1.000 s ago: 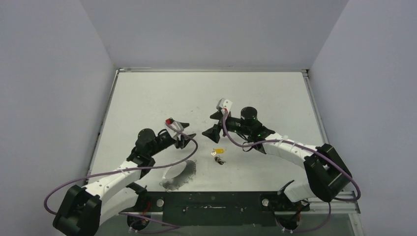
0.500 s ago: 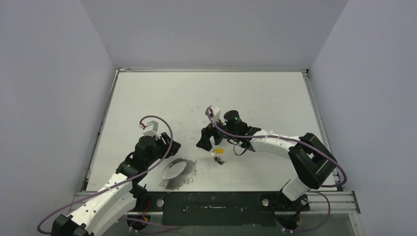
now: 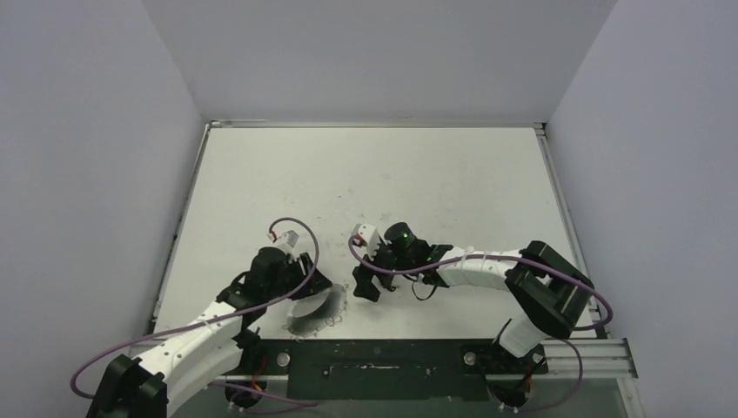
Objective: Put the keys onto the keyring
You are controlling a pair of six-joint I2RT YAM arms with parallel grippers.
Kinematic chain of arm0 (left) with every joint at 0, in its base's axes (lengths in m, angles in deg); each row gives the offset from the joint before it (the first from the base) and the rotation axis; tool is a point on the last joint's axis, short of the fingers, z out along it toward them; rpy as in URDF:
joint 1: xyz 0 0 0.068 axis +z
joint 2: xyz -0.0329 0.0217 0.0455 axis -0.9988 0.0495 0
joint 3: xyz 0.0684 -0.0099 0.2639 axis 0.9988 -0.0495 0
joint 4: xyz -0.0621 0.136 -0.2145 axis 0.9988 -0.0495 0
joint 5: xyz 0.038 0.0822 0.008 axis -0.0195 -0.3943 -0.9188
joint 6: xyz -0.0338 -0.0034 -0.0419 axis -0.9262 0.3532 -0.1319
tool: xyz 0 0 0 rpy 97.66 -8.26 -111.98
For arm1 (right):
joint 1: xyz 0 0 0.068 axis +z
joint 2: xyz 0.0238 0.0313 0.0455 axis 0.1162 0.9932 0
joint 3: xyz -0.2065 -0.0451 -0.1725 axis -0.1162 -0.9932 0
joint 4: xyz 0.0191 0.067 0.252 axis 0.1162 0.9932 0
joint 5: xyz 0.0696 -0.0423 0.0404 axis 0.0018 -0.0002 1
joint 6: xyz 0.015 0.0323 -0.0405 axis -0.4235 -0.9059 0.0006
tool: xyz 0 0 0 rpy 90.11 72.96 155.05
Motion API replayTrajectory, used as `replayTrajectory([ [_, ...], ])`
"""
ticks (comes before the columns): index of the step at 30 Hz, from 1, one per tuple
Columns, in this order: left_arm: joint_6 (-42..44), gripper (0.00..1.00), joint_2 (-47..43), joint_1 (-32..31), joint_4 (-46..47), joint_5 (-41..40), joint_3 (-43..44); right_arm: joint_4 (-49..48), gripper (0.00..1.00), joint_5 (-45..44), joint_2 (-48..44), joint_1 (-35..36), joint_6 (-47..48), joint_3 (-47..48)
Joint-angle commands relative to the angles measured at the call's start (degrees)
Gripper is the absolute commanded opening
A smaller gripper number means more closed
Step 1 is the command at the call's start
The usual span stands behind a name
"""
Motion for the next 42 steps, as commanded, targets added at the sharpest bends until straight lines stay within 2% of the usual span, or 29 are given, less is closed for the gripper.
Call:
replayTrajectory([
  [1,6.7,0.47,3.7,-2.6,12.3,3.5,1.4,-3.5,0.92,-0.6,-3.8,-2.3,0.8,-0.7],
  [4,11.4,0.47,7.1,-5.8,14.7,1.1,3.3,-7.2,0.91,-0.9,-4.9,-6.6,-5.2,-2.8],
  [9,18.9,0.47,13.1,-9.6,13.1,-3.1,8.2,-15.8,0.9,1.7,-7.6,-14.6,-13.0,-7.9],
  [15,22.1,0.43,20.4,-11.4,11.1,-4.1,12.9,-17.6,0.89,3.7,-9.3,-15.0,-9.5,-9.7],
  [18,23.0,0.43,20.1,-11.6,8.4,-7.3,14.7,-17.2,0.89,4.7,-10.3,-11.1,-0.8,-10.0],
  [22,23.6,0.44,13.2,-11.7,4.9,-13.8,13.0,-6.8,0.92,2.7,-10.0,-2.8,17.3,-5.5],
  [24,24.0,0.46,7.8,-11.7,4.3,-16.6,11.4,-1.9,0.92,3.0,-7.7,-0.6,23.0,-2.8],
  [28,26.1,0.47,-5.1,-11.9,2.6,-20.5,8.0,3.1,0.89,4.1,-2.6,0.9,29.4,1.3],
  [32,28.7,0.46,-17.5,-12.0,0.9,-21.9,4.5,6.7,0.79,5.5,0.8,2.4,37.5,4.5],
  [35,30.7,0.46,-25.7,-12.1,0.8,-21.9,2.2,11.2,0.77,5.6,3.4,3.6,43.0,7.4],
  [38,31.7,0.46,-30.7,-12.0,1.2,-21.9,0.3,14.8,0.72,6.7,5.5,4.1,46.7,10.5],
  [42,32.3,0.46,-32.8,-12.1,0.9,-21.8,-0.5,17.1,0.65,8.8,7.5,4.6,49.8,12.9],
])
